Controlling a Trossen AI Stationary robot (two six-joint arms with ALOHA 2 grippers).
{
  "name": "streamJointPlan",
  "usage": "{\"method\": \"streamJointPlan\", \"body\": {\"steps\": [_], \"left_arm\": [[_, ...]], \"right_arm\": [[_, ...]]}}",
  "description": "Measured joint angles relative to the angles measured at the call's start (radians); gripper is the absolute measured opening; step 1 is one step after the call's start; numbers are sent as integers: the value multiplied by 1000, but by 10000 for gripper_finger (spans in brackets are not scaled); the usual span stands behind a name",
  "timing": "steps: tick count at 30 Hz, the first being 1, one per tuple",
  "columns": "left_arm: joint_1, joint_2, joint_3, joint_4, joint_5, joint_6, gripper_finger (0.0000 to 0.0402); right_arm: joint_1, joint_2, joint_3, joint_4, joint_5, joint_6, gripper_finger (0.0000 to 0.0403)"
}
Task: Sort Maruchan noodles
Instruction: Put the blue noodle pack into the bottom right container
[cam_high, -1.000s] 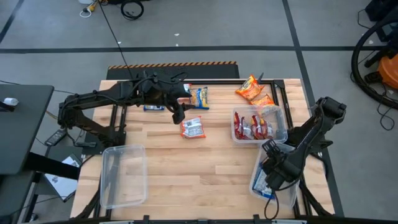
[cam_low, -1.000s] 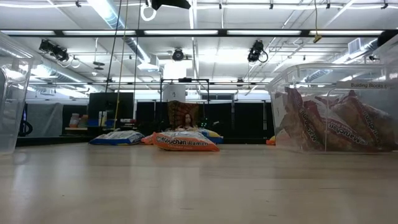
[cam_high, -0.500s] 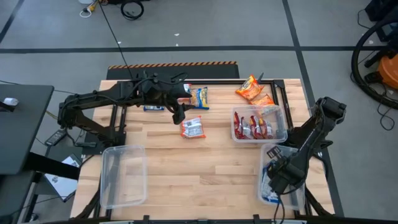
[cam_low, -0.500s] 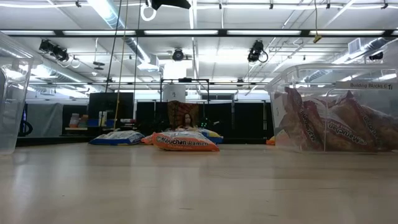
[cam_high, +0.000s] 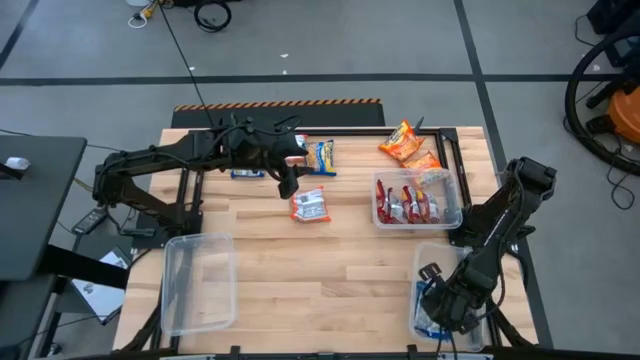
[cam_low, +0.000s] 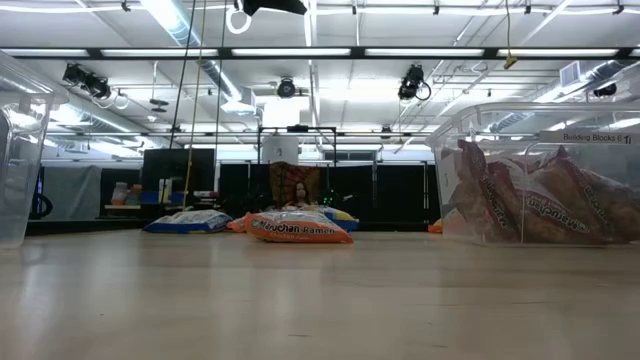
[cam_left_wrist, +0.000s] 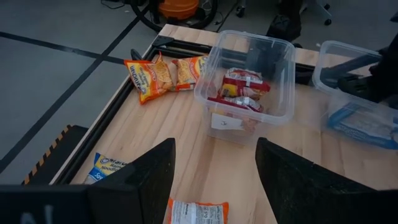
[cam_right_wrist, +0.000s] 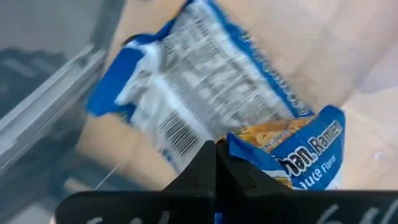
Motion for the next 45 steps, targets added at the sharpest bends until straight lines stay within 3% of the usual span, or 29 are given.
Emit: {"method": "streamJointPlan", "body": {"steps": [3,11,18,23,30,34,39,45], "left_arm": [[0,0,0,0,0,0,226],[0,0,0,0,0,0,226],[0,0,0,-1,0,0,226],[0,0,0,-1,0,0,226],[0,0,0,-1,0,-1,226],[0,0,0,-1,0,-1,226],[0,0,0,-2,0,-1,226],[0,0,0,-6,0,-1,226]], "right_arm": [[8,4,-10,11,74,49,30],[-1,-12,3,5,60,107,131],[-1,-72,137,-163,89,126,188],[23,-97,175,-298,189,117,196],[18,-97,146,-586,237,382,197],[39,-97,124,-528,174,416,194],[37,-96,60,-494,82,686,180],[18,-125,77,-502,108,851,168]]}}
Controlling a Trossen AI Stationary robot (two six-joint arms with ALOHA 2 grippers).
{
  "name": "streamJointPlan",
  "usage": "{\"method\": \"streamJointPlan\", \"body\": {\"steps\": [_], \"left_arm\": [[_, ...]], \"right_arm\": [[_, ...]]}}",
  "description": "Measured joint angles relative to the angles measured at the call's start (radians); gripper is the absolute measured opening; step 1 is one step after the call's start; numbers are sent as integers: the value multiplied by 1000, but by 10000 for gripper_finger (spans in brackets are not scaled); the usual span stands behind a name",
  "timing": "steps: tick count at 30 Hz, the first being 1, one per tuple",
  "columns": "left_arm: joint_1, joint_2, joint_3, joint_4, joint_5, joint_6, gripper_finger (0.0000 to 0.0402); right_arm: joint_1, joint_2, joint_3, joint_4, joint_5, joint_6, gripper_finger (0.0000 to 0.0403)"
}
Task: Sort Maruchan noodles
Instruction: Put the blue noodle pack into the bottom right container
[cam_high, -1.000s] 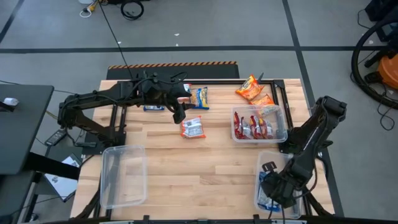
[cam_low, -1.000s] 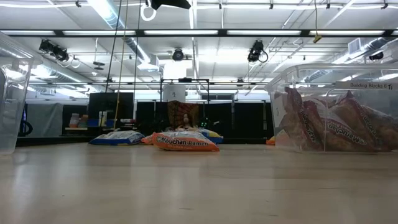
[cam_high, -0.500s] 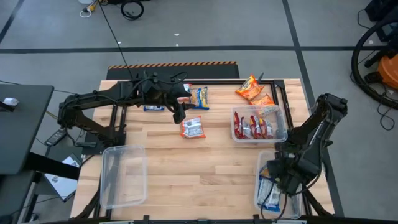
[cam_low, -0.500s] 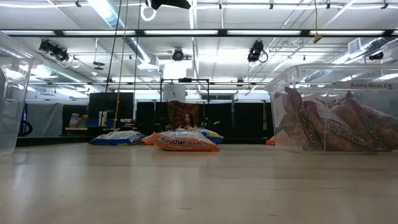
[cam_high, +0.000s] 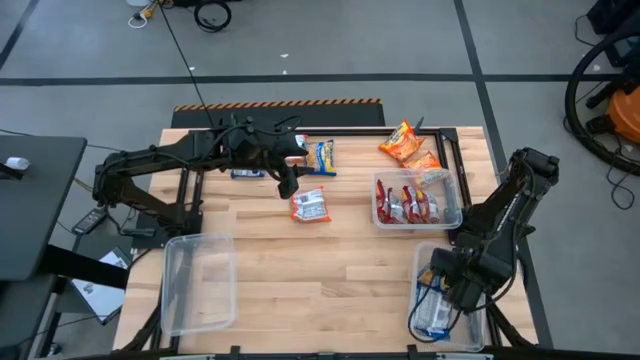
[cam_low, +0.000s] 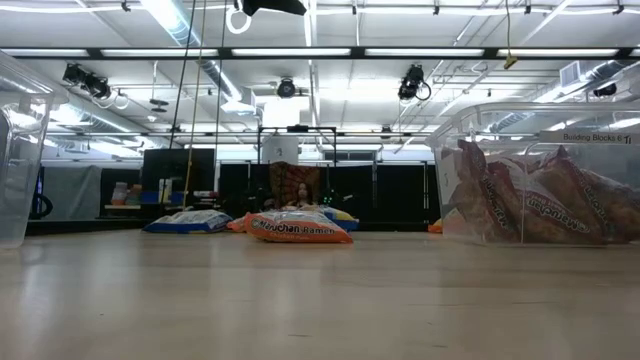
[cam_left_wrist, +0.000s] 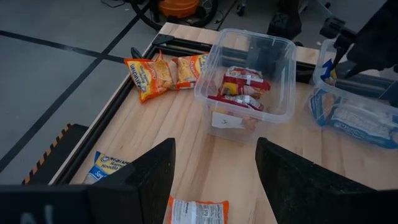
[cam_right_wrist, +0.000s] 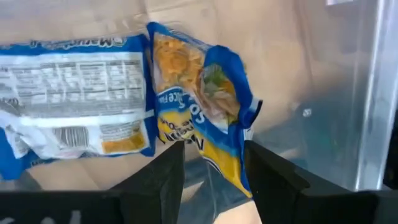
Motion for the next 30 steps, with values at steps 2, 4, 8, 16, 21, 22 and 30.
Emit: {"method": "streamJointPlan", "body": {"steps": [2,4,8,16,21,22,30], "left_arm": [[0,0,0,0,0,0,226],[1,0,0,0,0,1,226],[1,0,0,1,0,2,226],[1,0,0,1,0,1,226],[1,0,0,1,0,-1,226],[1,0,0,1,0,-10,226],[-1,0,0,1,0,-50,226]], "right_arm": [[-1,0,-26,1,0,-1,168],[-2,0,-65,35,-19,-5,166],[-15,1,-115,107,-71,-6,147],[-9,2,-54,-9,39,-32,11],[28,30,-10,-182,158,-21,6],[37,41,-4,-214,186,-22,6],[130,144,-1,-178,312,-88,9]]}}
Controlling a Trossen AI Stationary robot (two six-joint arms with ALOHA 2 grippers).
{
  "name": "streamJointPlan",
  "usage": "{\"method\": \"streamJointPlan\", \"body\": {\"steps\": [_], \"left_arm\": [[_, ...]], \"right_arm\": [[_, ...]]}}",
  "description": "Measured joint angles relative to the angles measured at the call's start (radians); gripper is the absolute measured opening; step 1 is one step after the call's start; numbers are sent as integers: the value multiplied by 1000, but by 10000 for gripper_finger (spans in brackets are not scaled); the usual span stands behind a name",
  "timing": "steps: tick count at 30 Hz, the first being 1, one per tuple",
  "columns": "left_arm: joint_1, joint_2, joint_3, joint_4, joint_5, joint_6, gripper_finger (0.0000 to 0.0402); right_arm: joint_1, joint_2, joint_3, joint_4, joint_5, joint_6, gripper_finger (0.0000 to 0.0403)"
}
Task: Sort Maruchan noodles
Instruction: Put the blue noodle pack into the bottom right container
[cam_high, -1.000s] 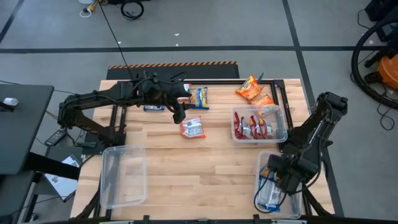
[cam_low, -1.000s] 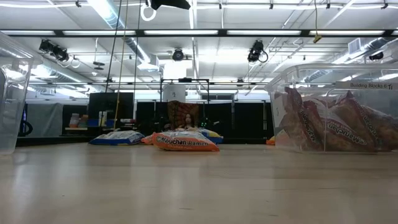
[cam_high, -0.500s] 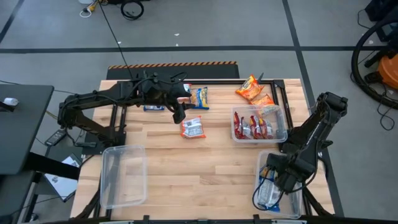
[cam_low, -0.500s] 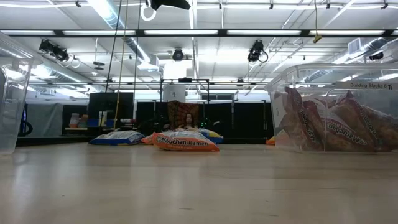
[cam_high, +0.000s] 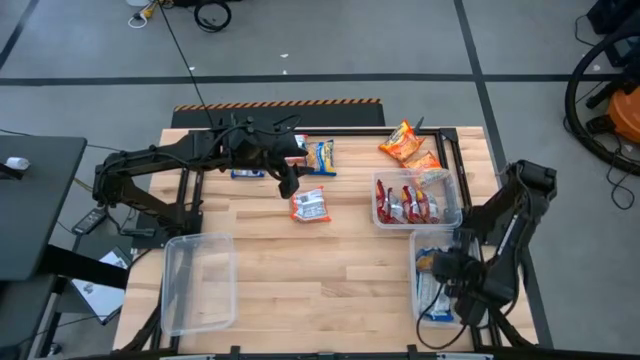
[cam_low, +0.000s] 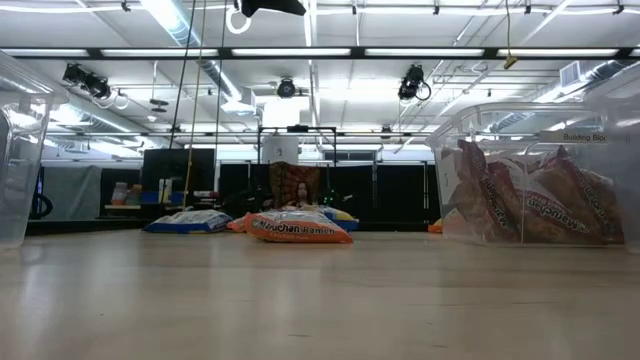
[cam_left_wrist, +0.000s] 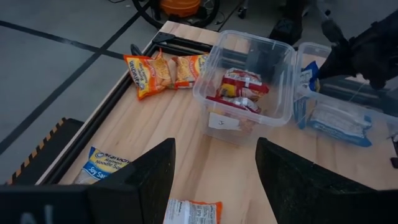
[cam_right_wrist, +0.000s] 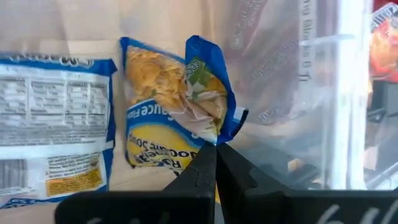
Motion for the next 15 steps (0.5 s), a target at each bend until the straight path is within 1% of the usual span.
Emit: {"method": "streamJointPlan", "body": {"steps": [2,6,9,13,15], "left_arm": [[0,0,0,0,0,-4,226],[0,0,0,0,0,-24,226],[0,0,0,0,0,-35,226],[0,0,0,0,0,-70,226],[0,0,0,0,0,-79,226]], "right_arm": [[18,26,-1,-2,-7,13,17],[36,37,-1,39,-75,3,46],[49,12,28,63,-99,-20,77],[56,-44,94,64,-90,-66,123],[57,-79,121,105,-80,-122,142]]}}
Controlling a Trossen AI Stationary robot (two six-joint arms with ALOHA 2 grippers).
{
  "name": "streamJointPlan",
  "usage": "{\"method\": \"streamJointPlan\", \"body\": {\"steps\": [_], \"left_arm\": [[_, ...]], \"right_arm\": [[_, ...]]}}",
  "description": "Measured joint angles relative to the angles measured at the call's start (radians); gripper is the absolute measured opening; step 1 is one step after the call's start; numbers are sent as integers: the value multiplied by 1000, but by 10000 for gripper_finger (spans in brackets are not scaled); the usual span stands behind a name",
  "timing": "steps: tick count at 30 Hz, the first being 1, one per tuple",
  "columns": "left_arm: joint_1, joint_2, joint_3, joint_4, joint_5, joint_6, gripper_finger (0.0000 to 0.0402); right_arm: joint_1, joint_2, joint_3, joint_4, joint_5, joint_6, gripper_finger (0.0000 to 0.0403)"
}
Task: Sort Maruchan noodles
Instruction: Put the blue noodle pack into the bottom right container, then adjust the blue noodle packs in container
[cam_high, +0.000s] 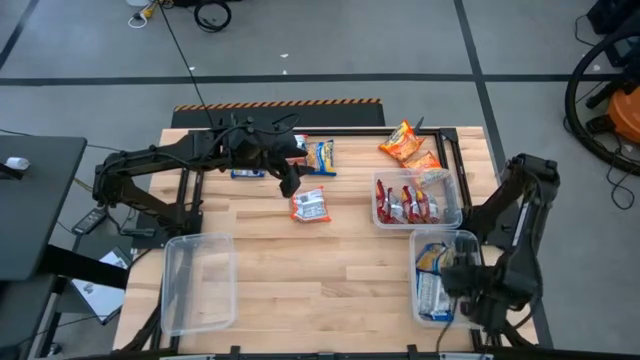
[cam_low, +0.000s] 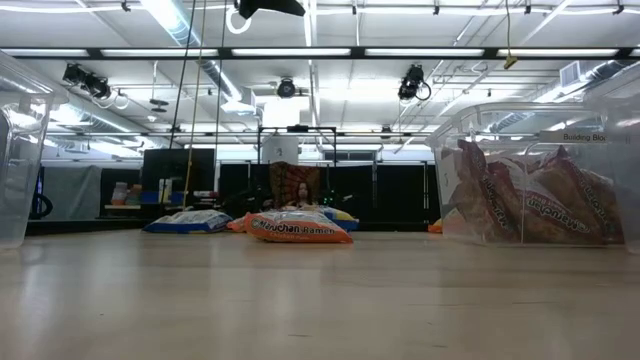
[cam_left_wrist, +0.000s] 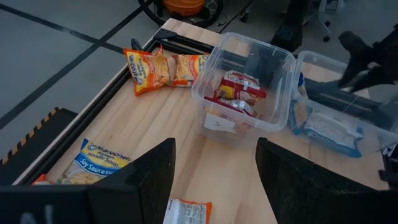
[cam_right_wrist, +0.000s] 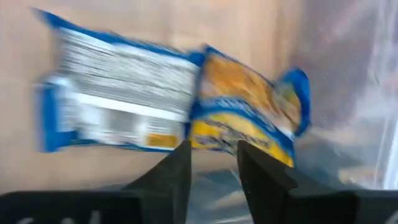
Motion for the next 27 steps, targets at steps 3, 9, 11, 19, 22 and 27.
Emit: {"method": "streamJointPlan", "body": {"steps": [3,9,11,19,22,27], "left_arm": [[0,0,0,0,0,-20,226],[0,0,0,0,0,-46,226],[0,0,0,0,0,-46,226],[-6,0,0,-5,1,-46,226],[-14,0,0,-7,1,-43,226],[-22,0,0,-8,1,-34,226]], "right_arm": [[-1,-50,-6,173,0,-197,158],[-72,-68,-141,455,-107,-510,153],[-91,-62,-190,556,-158,-643,148],[-179,-61,-315,759,-298,-829,135],[-215,-62,-359,800,-342,-809,135],[-241,-62,-410,851,-370,-768,135]]}}
